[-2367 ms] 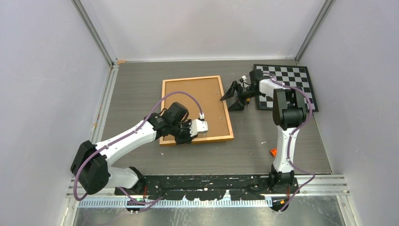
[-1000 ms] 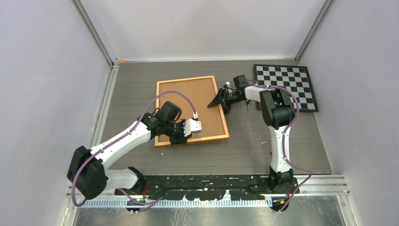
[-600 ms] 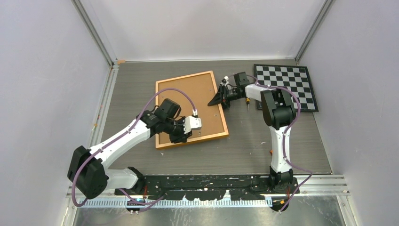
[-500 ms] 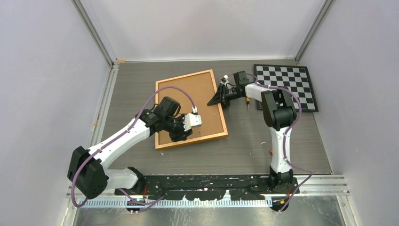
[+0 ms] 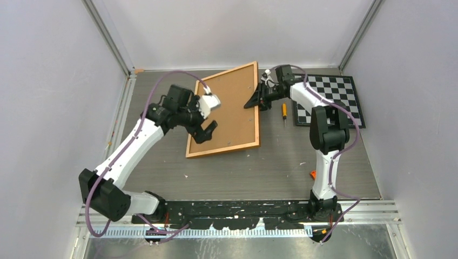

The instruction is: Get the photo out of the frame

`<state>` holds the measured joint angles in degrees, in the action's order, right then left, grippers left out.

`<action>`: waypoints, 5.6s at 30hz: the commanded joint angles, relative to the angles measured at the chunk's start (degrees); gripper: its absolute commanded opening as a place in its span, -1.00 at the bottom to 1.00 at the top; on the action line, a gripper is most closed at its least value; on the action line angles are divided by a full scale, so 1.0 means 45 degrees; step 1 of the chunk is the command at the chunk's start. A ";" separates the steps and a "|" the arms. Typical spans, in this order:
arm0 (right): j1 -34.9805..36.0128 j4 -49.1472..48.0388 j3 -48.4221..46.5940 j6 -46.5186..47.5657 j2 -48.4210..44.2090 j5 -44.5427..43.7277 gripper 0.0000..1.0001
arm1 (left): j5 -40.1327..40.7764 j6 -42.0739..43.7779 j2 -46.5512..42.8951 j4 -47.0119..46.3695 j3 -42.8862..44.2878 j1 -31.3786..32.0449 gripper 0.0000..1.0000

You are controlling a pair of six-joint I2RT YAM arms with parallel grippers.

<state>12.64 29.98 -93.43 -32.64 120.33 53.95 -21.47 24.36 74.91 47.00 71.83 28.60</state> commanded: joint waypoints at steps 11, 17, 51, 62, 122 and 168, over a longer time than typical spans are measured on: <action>-0.0127 0.5814 -0.5386 0.4943 -0.2747 -0.3758 -0.99 | -0.0223 -0.4935 0.1772 -0.0893 0.2783 -0.5132 0.99; 0.0412 0.8572 -0.9595 0.7102 -0.1972 -0.5605 -0.99 | -0.0502 -0.6184 0.2501 -0.1211 0.3204 -0.6705 0.99; 0.7801 0.2683 -0.7267 1.7165 -0.1993 -1.5353 -0.99 | -0.1071 -0.8552 0.4235 -0.2151 0.4467 -1.1825 0.99; 0.8748 -0.5972 0.1701 1.8849 -0.4070 -1.5169 -0.99 | -0.1393 -0.8323 0.4261 -0.1935 0.3997 -1.2021 0.99; 0.1991 0.6642 -0.9733 0.9694 0.4330 -0.5424 0.99 | -0.2248 0.5379 -0.1748 0.2237 -0.3837 -0.6567 0.99; 0.1097 0.3226 -0.9880 1.0839 0.6459 -0.8078 0.99 | 0.1422 0.3812 -0.1316 -0.0796 -0.5755 -0.1164 0.99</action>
<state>17.50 43.53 -136.99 13.32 148.07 18.87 -17.96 42.15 68.93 48.14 47.16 21.85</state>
